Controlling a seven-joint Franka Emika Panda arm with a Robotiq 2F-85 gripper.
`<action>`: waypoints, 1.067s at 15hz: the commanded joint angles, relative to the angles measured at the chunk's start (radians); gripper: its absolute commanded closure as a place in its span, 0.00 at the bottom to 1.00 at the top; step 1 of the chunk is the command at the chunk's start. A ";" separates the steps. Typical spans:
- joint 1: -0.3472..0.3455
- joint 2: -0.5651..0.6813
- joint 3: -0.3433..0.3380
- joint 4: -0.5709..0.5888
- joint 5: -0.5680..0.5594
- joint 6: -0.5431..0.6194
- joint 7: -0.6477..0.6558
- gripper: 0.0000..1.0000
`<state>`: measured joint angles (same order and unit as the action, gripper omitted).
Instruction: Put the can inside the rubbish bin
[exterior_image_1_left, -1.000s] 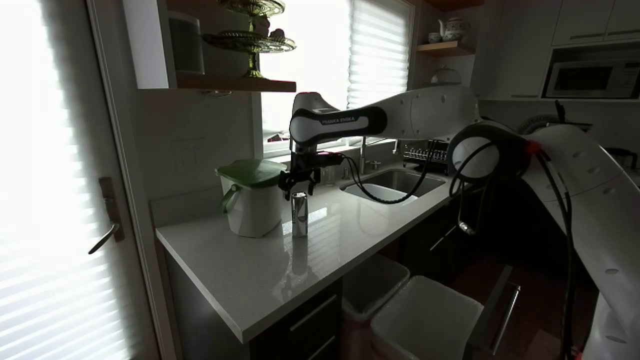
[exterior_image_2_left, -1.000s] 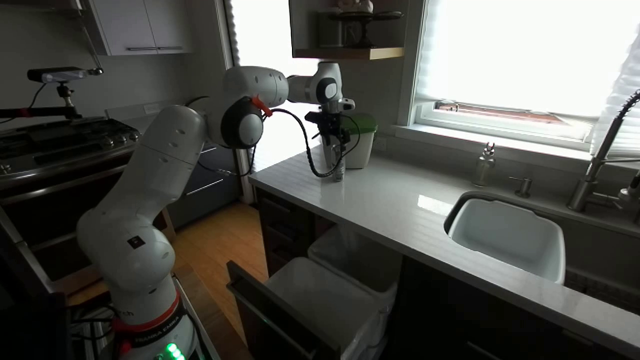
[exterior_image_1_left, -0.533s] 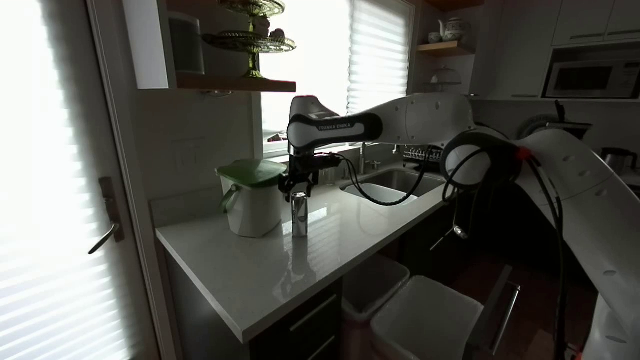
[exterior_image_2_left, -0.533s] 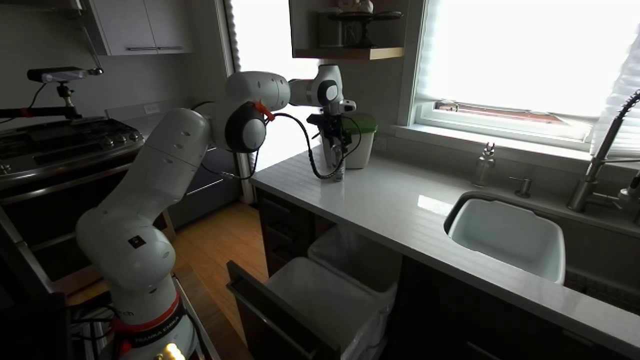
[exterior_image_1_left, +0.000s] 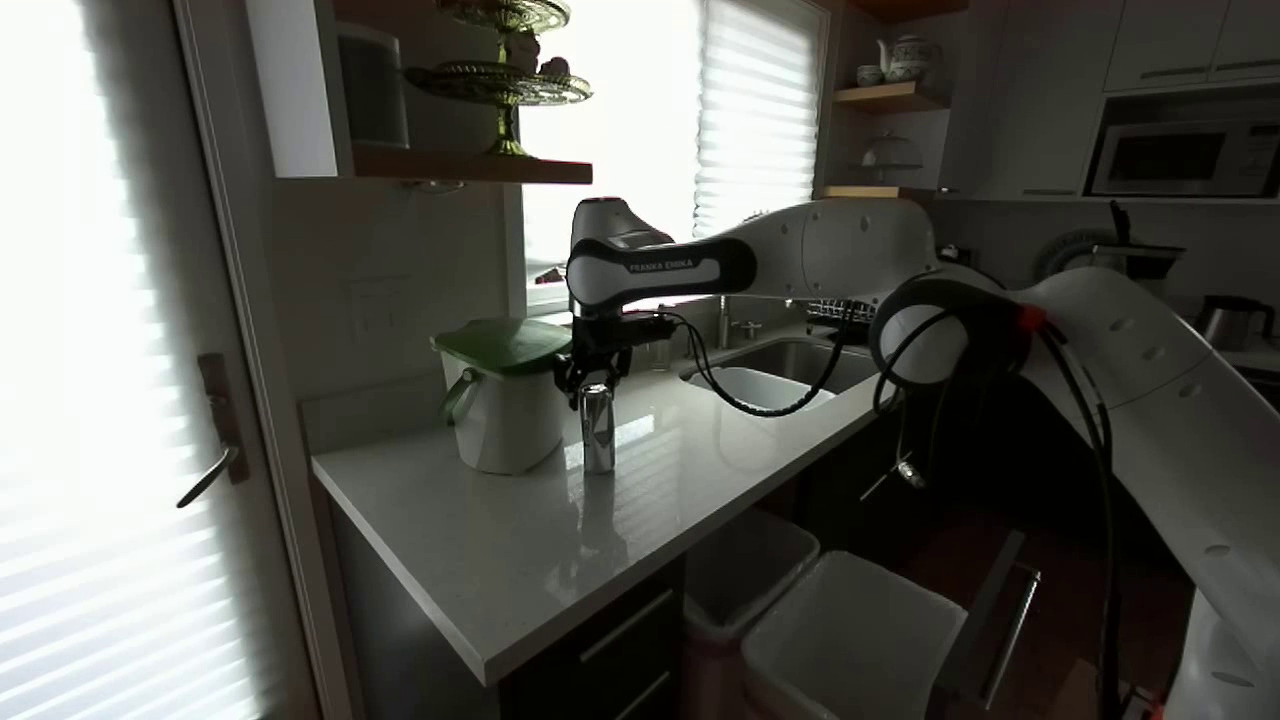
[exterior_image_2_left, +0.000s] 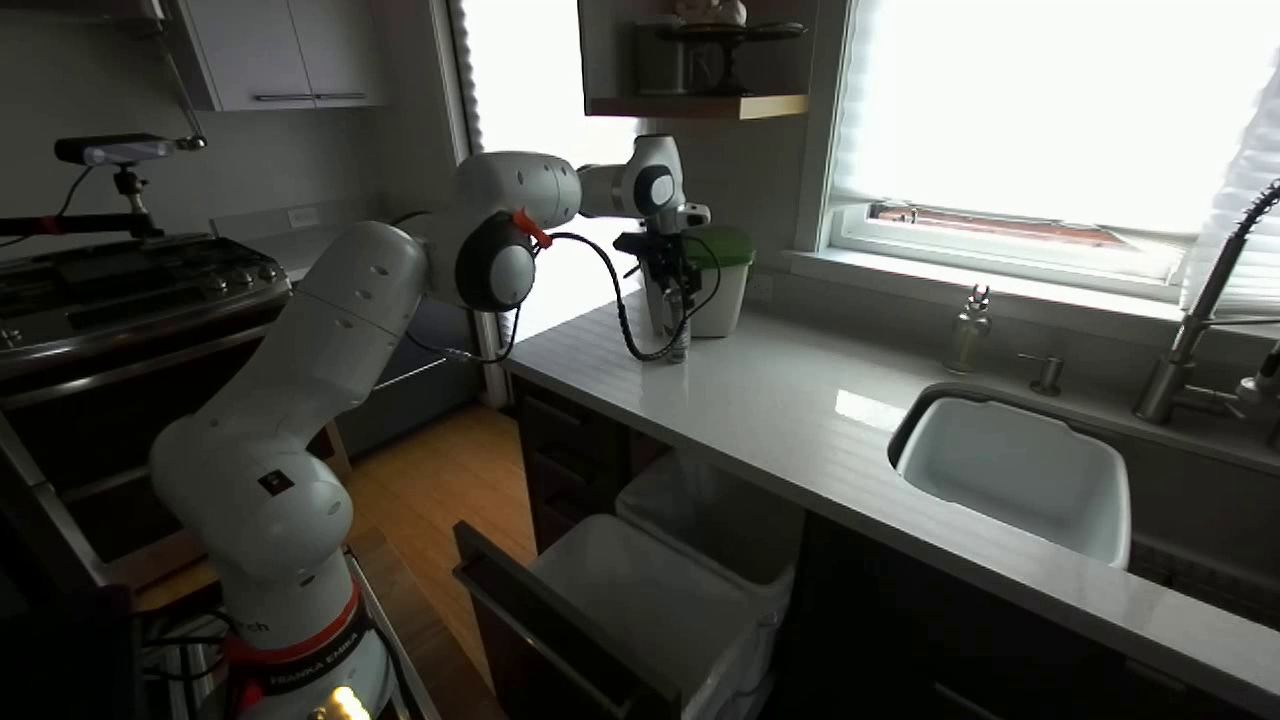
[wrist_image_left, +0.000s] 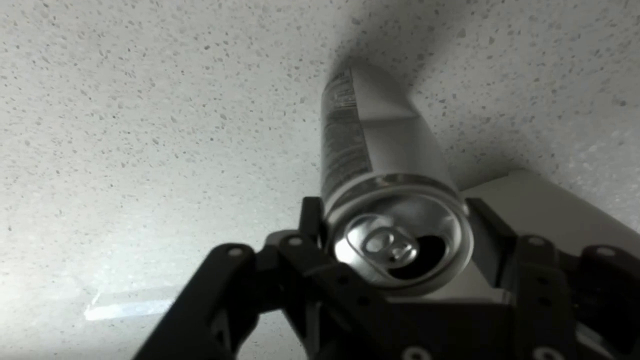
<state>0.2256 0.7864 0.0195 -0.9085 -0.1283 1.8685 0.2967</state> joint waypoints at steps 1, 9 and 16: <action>0.015 0.009 -0.015 0.028 -0.022 -0.027 0.019 0.57; 0.006 -0.228 -0.002 -0.256 -0.029 0.014 -0.035 0.66; 0.015 -0.453 0.026 -0.549 -0.049 0.093 -0.174 0.66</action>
<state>0.2411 0.4645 0.0302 -1.2594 -0.1596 1.8895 0.1761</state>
